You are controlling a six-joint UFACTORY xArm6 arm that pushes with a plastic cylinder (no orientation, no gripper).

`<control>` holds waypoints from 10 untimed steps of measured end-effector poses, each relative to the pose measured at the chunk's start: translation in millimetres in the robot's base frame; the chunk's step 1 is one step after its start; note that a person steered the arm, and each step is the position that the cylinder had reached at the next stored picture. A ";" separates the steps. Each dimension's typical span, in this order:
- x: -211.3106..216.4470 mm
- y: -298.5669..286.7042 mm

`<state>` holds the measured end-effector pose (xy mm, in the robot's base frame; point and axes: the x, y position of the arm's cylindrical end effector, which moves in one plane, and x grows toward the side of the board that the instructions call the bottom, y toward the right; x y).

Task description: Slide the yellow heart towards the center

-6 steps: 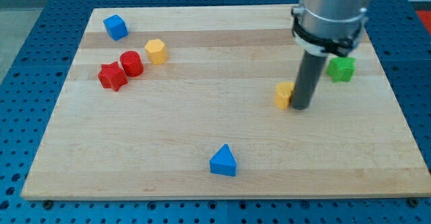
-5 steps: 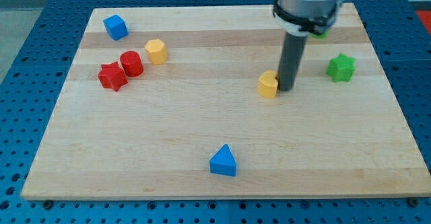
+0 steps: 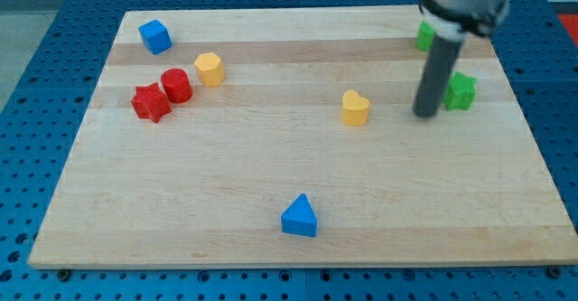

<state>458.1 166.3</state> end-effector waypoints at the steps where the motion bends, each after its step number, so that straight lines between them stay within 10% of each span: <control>1: 36.7 -1.0; 6: -96.4 -106.7; 10: -90.8 -98.3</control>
